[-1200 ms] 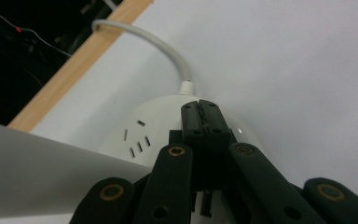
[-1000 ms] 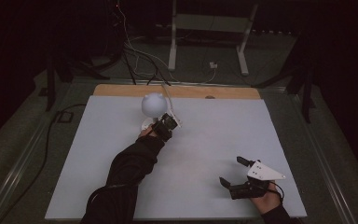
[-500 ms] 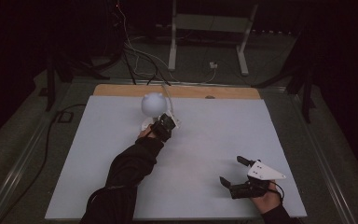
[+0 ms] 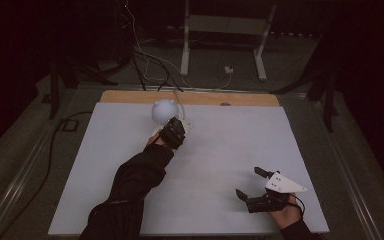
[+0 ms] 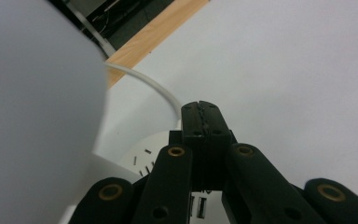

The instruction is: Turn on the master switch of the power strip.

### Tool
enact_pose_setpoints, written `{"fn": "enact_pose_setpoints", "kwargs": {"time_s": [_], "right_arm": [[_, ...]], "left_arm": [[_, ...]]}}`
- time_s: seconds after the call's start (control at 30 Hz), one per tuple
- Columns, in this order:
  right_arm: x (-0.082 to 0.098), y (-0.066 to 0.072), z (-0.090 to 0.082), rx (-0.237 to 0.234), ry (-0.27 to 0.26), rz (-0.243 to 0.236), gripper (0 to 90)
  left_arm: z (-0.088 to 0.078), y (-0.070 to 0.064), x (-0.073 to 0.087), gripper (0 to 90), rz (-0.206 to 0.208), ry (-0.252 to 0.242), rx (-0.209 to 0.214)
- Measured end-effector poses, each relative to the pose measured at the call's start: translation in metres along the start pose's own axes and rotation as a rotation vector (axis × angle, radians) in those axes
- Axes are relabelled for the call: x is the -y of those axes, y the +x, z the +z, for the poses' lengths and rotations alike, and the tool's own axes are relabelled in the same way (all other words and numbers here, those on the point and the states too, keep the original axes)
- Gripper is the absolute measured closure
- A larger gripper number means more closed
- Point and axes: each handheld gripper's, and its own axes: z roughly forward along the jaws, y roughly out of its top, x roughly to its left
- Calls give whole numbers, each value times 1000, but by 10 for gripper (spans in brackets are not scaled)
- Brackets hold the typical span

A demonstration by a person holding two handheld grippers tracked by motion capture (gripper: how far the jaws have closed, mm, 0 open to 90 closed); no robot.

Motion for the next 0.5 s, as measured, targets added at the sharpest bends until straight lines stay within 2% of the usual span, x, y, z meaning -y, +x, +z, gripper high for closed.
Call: {"fn": "enact_pose_setpoints", "kwargs": {"time_s": [0.07, 0.13, 0.17, 0.33, 0.4, 0.5], "right_arm": [[0, 0, 0, 1, 1, 1, 0], [0, 0, 0, 0, 2, 3, 0], [0, 0, 0, 0, 2, 2, 0], [0, 0, 0, -1, 4, 4, 0], [0, 0, 0, 0, 3, 4, 0], [0, 0, 1, 1, 3, 1, 0]], "left_arm": [[-4, 1, 0, 900, -9, -13, 22], [-7, 0, 0, 802, -10, -21, 50], [-10, 0, -1, 800, -10, -28, 71], [-20, -1, -1, 666, -13, -57, 169], [-24, -3, -1, 591, 8, -52, 183], [-30, -4, 0, 525, 6, -51, 222]]}}
